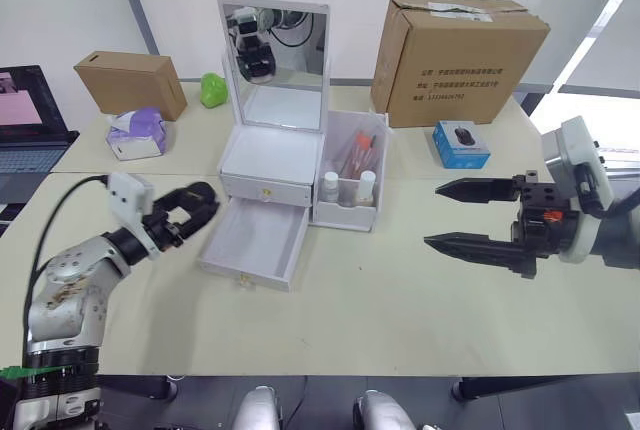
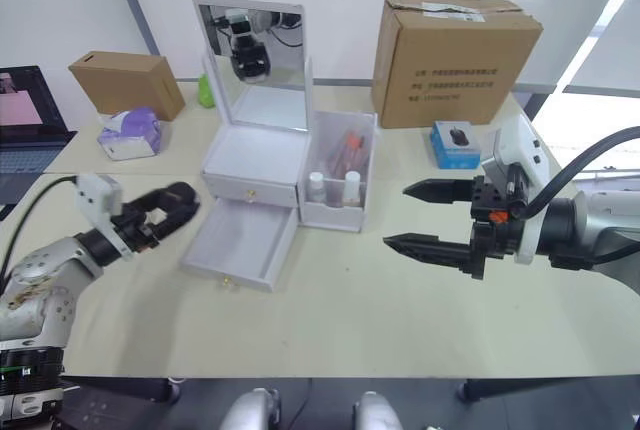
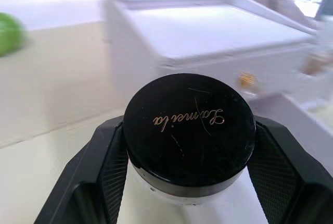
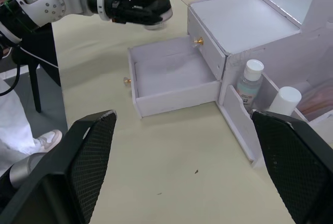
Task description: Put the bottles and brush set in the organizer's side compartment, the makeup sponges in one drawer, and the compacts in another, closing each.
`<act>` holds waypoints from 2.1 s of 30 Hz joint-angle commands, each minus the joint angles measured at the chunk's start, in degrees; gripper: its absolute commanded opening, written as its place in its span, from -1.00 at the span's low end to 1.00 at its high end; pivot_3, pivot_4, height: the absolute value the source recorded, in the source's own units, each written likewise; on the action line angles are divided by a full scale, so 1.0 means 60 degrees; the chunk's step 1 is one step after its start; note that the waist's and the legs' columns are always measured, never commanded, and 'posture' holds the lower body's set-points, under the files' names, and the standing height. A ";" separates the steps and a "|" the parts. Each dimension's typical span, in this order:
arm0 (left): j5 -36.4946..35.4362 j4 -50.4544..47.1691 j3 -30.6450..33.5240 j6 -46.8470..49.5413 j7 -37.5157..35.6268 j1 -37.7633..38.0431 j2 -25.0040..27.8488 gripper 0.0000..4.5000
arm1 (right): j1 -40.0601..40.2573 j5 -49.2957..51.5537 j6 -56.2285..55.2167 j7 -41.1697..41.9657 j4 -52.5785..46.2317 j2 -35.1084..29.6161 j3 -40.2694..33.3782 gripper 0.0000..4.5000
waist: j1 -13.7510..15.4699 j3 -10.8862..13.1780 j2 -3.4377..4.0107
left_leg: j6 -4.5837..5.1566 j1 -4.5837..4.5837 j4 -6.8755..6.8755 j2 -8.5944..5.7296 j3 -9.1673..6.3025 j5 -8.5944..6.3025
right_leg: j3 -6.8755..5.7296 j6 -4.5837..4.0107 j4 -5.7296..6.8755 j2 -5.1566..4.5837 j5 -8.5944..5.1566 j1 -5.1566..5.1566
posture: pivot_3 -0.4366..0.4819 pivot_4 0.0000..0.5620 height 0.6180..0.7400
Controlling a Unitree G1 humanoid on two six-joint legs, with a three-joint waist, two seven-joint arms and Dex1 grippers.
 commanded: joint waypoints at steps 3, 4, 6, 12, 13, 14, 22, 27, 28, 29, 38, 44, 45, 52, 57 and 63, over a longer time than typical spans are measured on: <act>0.0155 0.0012 -0.0624 -0.0499 -0.1241 -0.0134 0.0248 0.30 | 0.0084 0.0270 0.0039 -0.0326 -0.0359 0.0051 -0.0303 1.00 | -0.0055 0.0000 0.0000 | 0.0000 0.0003 0.0000 0.0002 -0.0018 0.0000 | 0.0003 0.0001 0.0001 0.0012 -0.0001 0.0002 | -0.05 -0.47 1.00; 0.0276 0.0121 -0.0730 -0.0640 -0.1374 -0.0151 0.0282 0.30 | 0.0074 0.0320 0.0052 -0.0435 -0.0394 0.0069 -0.0320 1.00 | -0.0072 0.0000 0.0000 | 0.0000 0.0002 0.0000 0.0003 -0.0024 0.0000 | 0.0003 0.0002 0.0001 0.0016 -0.0002 0.0001 | -0.05 -0.47 1.00; 0.0439 0.0339 -0.0829 -0.0817 -0.1472 -0.0225 0.0311 0.30 | 0.0062 0.0440 0.0082 -0.0637 -0.0456 0.0080 -0.0368 1.00 | -0.0099 0.0001 0.0002 | 0.0001 0.0003 0.0000 0.0003 -0.0031 0.0000 | 0.0005 0.0003 0.0001 0.0020 -0.0003 0.0002 | -0.05 -0.47 1.00; 0.0820 0.0509 -0.0923 -0.1418 -0.1786 0.0178 0.0363 0.30 | 0.0258 0.0688 0.0111 -0.1005 -0.0632 0.0027 -0.0520 1.00 | -0.0102 0.0001 0.0002 | 0.0002 0.0003 0.0000 0.0005 -0.0051 0.0001 | 0.0009 0.0002 0.0001 0.0035 -0.0003 0.0002 | -0.05 -0.47 1.00; 0.0874 0.0587 -0.0896 -0.1463 -0.1786 0.0190 0.0388 0.30 | 0.0229 0.0726 0.0114 -0.1076 -0.0639 0.0025 -0.0501 1.00 | -0.0102 0.0001 0.0002 | 0.0002 0.0003 0.0000 0.0005 -0.0051 0.0001 | 0.0010 0.0002 0.0001 0.0035 -0.0003 0.0002 | -0.05 -0.47 1.00; 0.0922 0.0677 -0.0870 -0.1527 -0.1785 0.0176 0.0410 0.30 | 0.0177 0.0776 0.0122 -0.1153 -0.0644 0.0022 -0.0465 1.00 | -0.0102 0.0002 0.0003 | 0.0002 0.0003 0.0000 0.0006 -0.0051 0.0001 | 0.0010 0.0001 0.0002 0.0035 -0.0003 0.0002 | -0.05 -0.47 1.00; 0.1148 0.1368 -0.0859 -0.1796 -0.1996 0.0136 0.0571 0.30 | -0.0389 0.1039 0.0236 -0.1716 -0.0583 0.0054 0.0017 1.00 | -0.0094 0.0003 0.0006 | 0.0001 0.0003 0.0000 0.0009 -0.0051 0.0001 | 0.0008 -0.0003 0.0002 0.0035 -0.0010 0.0001 | -0.05 -0.47 1.00; 0.1147 0.1589 -0.0911 -0.2022 -0.2126 0.0128 0.0510 0.30 | -0.0634 0.1180 0.0298 -0.1866 -0.0551 0.0026 0.0142 1.00 | -0.0100 0.0002 0.0009 | 0.0002 0.0005 -0.0003 0.0012 -0.0050 0.0001 | 0.0009 -0.0010 0.0004 0.0035 -0.0009 -0.0001 | -0.05 -0.47 1.00; 0.1111 0.1616 -0.0910 -0.2036 -0.2159 0.0116 0.0489 0.30 | -0.0662 0.1203 0.0302 -0.1887 -0.0543 0.0006 0.0154 1.00 | -0.0101 0.0002 0.0009 | 0.0002 0.0005 -0.0003 0.0012 -0.0050 0.0001 | 0.0008 -0.0012 0.0005 0.0035 -0.0009 0.0000 | -0.05 -0.47 1.00; 0.1090 0.1637 -0.0918 -0.2061 -0.2199 0.0111 0.0474 0.30 | -0.0680 0.1226 0.0304 -0.1912 -0.0541 -0.0011 0.0162 1.00 | -0.0101 0.0002 0.0009 | 0.0002 0.0006 -0.0003 0.0012 -0.0050 0.0001 | 0.0009 -0.0012 0.0005 0.0035 -0.0009 0.0000 | -0.05 -0.47 1.00; 0.0984 0.1974 -0.0798 -0.2265 -0.2315 -0.0056 0.0409 0.98 | -0.0892 0.1310 0.0343 -0.1986 -0.0490 -0.0039 0.0265 1.00 | -0.0095 0.0002 0.0014 | 0.0002 0.0004 -0.0002 0.0014 -0.0049 0.0001 | 0.0006 -0.0014 0.0007 0.0035 -0.0008 0.0000 | -0.05 -0.47 1.00; 0.0562 0.2010 -0.0295 -0.2049 -0.2141 -0.0239 0.0369 0.98 | -0.0935 0.1240 0.0354 -0.1858 -0.0375 -0.0023 0.0306 1.00 | -0.0102 0.0002 0.0014 | 0.0003 0.0005 -0.0002 0.0015 -0.0050 0.0001 | 0.0007 -0.0015 0.0011 0.0036 -0.0007 -0.0002 | -0.05 -0.47 1.00; 0.0423 0.1924 -0.0157 -0.1913 -0.2052 -0.0226 0.0354 0.98 | -0.0926 0.1196 0.0344 -0.1815 -0.0356 -0.0023 0.0325 1.00 | -0.0100 0.0002 0.0014 | 0.0003 0.0003 -0.0002 0.0015 -0.0050 0.0001 | 0.0007 -0.0014 0.0011 0.0036 -0.0007 -0.0002 | -0.05 -0.47 1.00; -0.0282 0.0954 0.1700 -0.1147 -0.0165 0.1022 0.0141 0.98 | -0.1622 0.0664 0.0114 -0.1181 0.0156 0.0183 0.1077 1.00 | -0.0174 0.0000 0.0024 | 0.0003 0.0016 -0.0003 0.0019 -0.0048 0.0002 | 0.0010 -0.0010 0.0014 0.0038 -0.0006 -0.0003 | -0.05 -0.47 1.00; 0.0050 0.0918 0.3135 -0.1666 0.1532 0.2340 -0.0274 0.98 | -0.2417 -0.0102 -0.0089 -0.0439 0.0728 0.0629 0.1919 1.00 | -0.0186 0.0002 0.0023 | 0.0003 0.0025 -0.0005 0.0026 -0.0051 0.0001 | 0.0010 -0.0015 0.0020 0.0047 -0.0009 -0.0008 | -0.05 -0.47 1.00; -0.0034 0.0383 0.4421 -0.2100 0.2610 0.4237 -0.1072 0.98 | -0.3013 -0.0892 -0.0290 0.0442 0.1326 0.1069 0.2439 1.00 | -0.0112 0.0003 0.0021 | -0.0002 0.0022 -0.0005 0.0028 -0.0041 -0.0001 | 0.0008 -0.0047 0.0014 0.0036 -0.0015 -0.0026 | -0.05 -0.47 1.00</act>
